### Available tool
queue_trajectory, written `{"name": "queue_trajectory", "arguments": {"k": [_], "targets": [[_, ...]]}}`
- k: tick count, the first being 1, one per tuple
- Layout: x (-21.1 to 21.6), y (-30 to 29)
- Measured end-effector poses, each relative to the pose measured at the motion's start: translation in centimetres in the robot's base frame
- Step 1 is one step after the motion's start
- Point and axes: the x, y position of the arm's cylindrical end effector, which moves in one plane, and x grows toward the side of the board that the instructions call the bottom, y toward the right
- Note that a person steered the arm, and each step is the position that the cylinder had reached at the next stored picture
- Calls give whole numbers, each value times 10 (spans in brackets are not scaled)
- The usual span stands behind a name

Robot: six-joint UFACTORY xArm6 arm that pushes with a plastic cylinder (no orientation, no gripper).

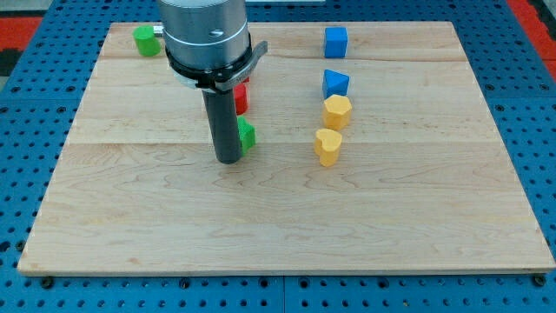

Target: Place the green star at the left side of the blue cube

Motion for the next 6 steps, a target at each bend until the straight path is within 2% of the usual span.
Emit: {"name": "queue_trajectory", "arguments": {"k": [1,2,3,4,6], "targets": [[23,-23],[15,-52],[-8,-23],[-8,26],[-64,31]]}}
